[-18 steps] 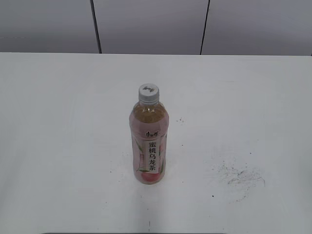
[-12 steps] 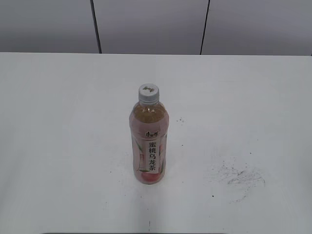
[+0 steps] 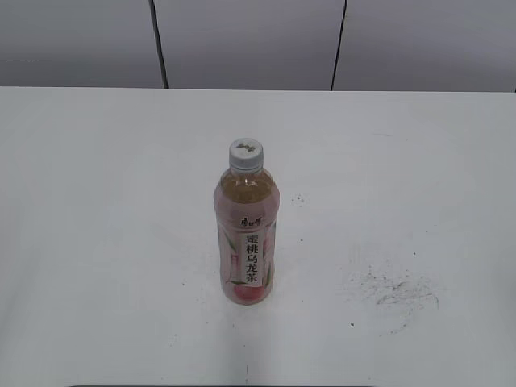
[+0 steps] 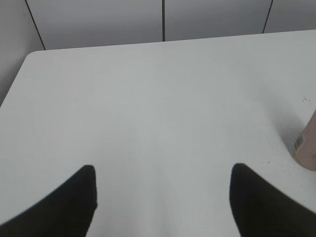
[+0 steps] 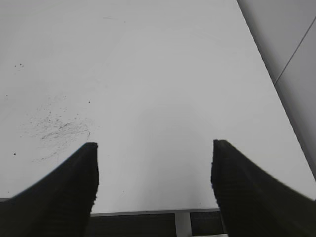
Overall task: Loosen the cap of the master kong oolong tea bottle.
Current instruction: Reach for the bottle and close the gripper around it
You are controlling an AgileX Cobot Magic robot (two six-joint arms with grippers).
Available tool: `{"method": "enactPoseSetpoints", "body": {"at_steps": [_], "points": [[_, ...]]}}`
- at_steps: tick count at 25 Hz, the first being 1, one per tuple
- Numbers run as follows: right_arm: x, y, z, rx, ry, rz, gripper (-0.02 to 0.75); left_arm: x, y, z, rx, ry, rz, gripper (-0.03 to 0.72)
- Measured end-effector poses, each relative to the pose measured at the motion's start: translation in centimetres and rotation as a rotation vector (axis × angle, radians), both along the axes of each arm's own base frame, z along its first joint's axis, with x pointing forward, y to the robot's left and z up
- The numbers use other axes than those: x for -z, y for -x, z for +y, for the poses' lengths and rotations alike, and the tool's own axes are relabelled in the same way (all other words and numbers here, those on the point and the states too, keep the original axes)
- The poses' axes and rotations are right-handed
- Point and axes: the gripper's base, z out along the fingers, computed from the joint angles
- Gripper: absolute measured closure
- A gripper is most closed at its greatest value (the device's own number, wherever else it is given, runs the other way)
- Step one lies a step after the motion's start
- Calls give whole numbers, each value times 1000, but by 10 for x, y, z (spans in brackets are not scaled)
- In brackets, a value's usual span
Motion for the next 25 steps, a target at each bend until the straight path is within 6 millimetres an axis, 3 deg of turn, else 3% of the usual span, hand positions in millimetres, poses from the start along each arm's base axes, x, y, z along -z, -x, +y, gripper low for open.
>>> {"method": "enactPoseSetpoints", "body": {"at_steps": [18,25], "points": [[0,0,0,0,0,0,202,-2,0,0,1,1,-14,193],[0,0,0,0,0,0,202,-36,-6,-1,11,26,-381,199]]}}
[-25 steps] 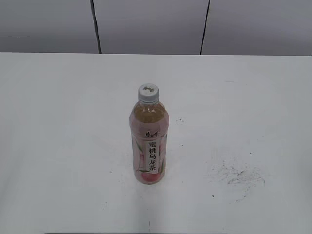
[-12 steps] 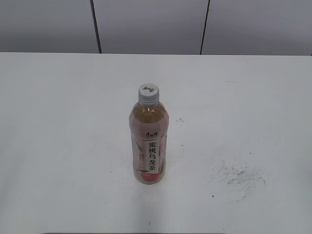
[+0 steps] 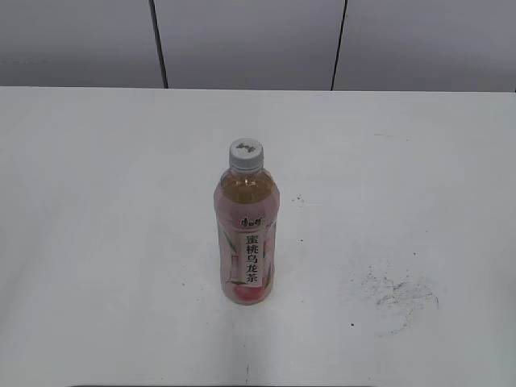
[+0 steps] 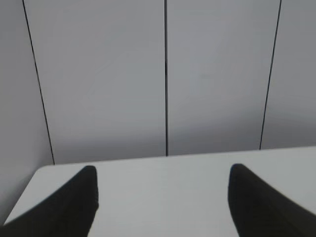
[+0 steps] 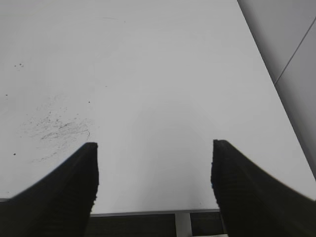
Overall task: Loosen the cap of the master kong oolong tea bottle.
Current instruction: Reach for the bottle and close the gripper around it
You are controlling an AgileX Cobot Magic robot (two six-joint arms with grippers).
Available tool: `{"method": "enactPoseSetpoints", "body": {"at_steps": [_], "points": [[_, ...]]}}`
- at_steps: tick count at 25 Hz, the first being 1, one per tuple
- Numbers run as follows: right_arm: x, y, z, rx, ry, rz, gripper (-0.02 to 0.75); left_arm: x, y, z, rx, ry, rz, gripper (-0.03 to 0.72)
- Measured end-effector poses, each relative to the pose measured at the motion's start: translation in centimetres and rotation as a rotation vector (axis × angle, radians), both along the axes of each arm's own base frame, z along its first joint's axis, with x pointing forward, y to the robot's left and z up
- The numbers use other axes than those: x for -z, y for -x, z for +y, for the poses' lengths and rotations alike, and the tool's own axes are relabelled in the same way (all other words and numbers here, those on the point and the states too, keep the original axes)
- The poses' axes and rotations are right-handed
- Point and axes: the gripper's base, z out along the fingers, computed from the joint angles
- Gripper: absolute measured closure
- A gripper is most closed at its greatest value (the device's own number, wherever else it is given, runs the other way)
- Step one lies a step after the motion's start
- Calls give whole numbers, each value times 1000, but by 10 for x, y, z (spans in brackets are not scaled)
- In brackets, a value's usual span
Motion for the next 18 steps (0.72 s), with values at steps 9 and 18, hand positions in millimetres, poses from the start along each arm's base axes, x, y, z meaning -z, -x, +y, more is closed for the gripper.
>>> {"method": "enactPoseSetpoints", "body": {"at_steps": [9,18], "points": [[0,0,0,0,0,0,202,22,-80,-8,34,162,-41,227],[0,0,0,0,0,0,202,38,-164,-14,5,260,-73,230]]}}
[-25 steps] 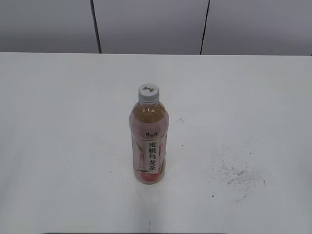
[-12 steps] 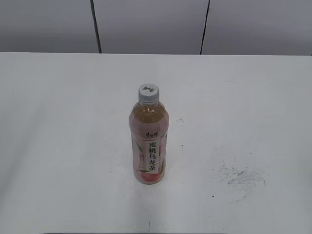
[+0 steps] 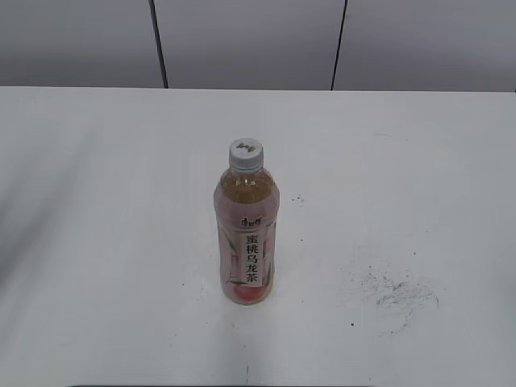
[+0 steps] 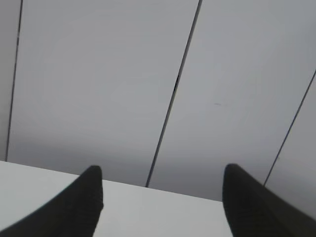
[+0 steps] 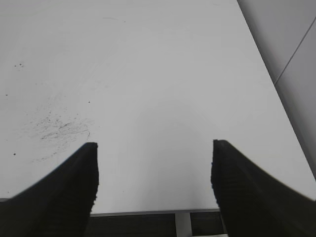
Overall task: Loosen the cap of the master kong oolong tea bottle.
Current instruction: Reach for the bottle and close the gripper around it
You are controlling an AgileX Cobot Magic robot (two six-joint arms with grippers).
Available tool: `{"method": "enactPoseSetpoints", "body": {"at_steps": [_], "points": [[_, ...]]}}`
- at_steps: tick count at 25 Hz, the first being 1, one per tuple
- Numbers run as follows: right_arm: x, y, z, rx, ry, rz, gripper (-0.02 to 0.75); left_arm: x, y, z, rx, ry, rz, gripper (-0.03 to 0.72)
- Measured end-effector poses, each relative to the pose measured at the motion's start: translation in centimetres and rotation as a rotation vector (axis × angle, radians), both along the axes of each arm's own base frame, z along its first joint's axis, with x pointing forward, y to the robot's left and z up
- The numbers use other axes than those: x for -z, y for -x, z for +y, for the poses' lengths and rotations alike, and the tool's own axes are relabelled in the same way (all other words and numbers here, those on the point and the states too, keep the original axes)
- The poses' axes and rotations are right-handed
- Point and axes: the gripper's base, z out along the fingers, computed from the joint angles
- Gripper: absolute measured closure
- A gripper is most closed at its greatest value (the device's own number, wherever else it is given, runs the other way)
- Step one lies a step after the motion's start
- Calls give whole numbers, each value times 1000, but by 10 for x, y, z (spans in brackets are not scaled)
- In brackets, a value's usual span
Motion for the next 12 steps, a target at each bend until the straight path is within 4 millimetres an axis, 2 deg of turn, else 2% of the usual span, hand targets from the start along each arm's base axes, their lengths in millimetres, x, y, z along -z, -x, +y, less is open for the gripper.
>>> {"method": "enactPoseSetpoints", "body": {"at_steps": [4,6,9,12], "points": [[0,0,0,0,0,0,202,29,-41,-19,70,-26,35,230],[0,0,0,0,0,0,202,40,-55,-30,123,-73,-20,230],[0,0,0,0,0,0,202,59,-72,-43,201,-120,-100,230],[0,0,0,0,0,0,202,88,-85,-52,265,-150,-33,230]]}}
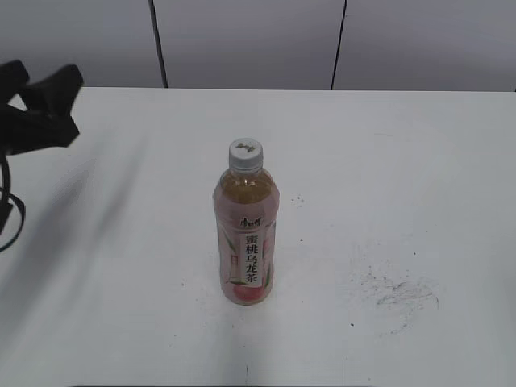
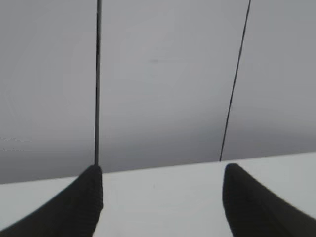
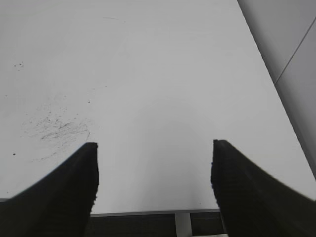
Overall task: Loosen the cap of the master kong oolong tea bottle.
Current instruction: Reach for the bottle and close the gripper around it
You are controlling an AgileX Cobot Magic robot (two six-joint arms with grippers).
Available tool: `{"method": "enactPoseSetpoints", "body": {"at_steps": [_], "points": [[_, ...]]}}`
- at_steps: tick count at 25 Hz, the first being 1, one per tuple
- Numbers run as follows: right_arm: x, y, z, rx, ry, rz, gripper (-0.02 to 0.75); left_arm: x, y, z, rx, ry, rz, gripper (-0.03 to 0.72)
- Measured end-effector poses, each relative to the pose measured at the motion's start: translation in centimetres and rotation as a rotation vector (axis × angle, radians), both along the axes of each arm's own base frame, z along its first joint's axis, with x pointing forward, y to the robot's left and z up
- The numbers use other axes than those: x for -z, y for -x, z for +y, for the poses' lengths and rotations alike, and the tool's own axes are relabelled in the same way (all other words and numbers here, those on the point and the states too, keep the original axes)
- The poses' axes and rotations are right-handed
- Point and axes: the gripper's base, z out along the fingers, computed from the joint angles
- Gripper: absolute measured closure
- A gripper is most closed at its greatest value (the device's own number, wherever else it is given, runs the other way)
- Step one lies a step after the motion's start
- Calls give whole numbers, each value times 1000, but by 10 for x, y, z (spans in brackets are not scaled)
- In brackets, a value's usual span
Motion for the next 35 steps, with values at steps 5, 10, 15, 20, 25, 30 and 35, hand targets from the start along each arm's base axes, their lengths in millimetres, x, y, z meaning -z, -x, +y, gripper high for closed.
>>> {"method": "enactPoseSetpoints", "body": {"at_steps": [5,10,15,20,25,30,35], "points": [[0,0,0,0,0,0,202,29,-5,-10,98,-43,99,230],[0,0,0,0,0,0,202,31,4,-25,292,-52,113,230],[0,0,0,0,0,0,202,34,14,-38,470,-40,161,193],[0,0,0,0,0,0,202,37,25,-46,612,-54,201,134],[0,0,0,0,0,0,202,41,35,-52,745,-77,241,125],[0,0,0,0,0,0,202,42,48,-68,856,-97,249,123],[0,0,0,0,0,0,202,34,46,-86,847,-91,180,123]]}}
